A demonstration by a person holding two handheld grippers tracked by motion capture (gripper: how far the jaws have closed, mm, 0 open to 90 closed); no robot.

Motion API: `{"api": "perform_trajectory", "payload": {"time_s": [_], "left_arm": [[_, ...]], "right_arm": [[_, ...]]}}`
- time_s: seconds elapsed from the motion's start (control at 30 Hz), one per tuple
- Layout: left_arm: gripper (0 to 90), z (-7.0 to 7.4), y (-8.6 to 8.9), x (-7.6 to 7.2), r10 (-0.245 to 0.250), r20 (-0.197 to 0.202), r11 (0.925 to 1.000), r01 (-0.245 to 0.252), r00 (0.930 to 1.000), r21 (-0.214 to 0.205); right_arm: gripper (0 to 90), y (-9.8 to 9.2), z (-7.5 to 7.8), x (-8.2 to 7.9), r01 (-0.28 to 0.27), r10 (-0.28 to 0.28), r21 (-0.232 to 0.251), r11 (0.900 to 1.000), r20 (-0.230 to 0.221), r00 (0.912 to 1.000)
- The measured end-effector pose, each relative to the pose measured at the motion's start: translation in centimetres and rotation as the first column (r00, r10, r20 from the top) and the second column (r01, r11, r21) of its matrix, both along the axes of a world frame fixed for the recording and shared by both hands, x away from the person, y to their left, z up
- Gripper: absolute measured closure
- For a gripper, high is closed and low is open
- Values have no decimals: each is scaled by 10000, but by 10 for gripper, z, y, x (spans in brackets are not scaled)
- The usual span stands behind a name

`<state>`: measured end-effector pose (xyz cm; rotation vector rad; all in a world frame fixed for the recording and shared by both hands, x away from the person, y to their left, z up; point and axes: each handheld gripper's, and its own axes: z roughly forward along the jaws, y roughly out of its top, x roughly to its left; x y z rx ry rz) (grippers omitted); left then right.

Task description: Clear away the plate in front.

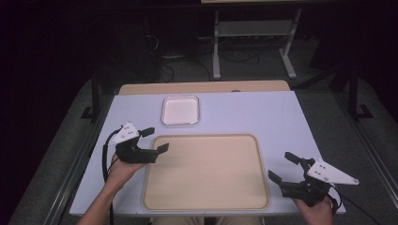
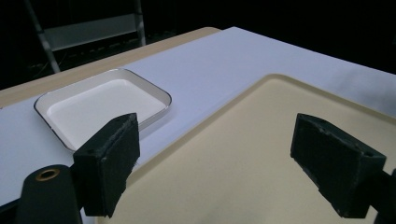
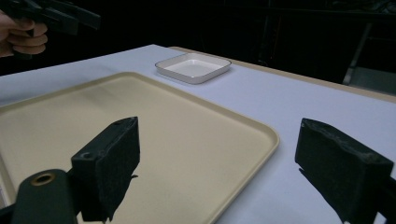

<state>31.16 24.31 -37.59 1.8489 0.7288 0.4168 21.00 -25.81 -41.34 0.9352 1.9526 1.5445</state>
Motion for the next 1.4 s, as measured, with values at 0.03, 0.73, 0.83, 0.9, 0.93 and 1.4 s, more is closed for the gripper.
{"api": "perform_trajectory", "payload": {"time_s": [0.03, 0.73, 0.83, 0.9, 0.93, 1.4], "left_arm": [[157, 2, -2, 4, -43, -32, 10000, 43, 10000, 46], [159, 1, -4, 78, 493, -756, 9986, -476, 9959, 233], [164, -1, -7, 88, 557, -836, 9980, -531, 9949, 334], [165, -1, -8, 90, 577, -872, 9981, -554, 9945, 282], [166, -1, -9, 94, 574, -849, 9980, -551, 9947, 298], [179, -6, -19, 134, 1165, -1349, 9889, -1024, 9840, 1072]], "right_arm": [[132, 0, 0, 1, 1, -1, 5, 10000, -1, 10000], [133, -3, -1, 4, 41, -41, 17, 10000, -47, 10000], [133, -3, -1, 4, 36, -36, 45, 10000, -72, 10000], [133, -3, -1, 4, 36, -36, 58, 10000, -84, 10000], [133, -2, -1, 4, 23, -23, 49, 10000, -89, 10000], [134, -1, -1, 3, 0, 0, 17, 10000, -108, 9999]]}}
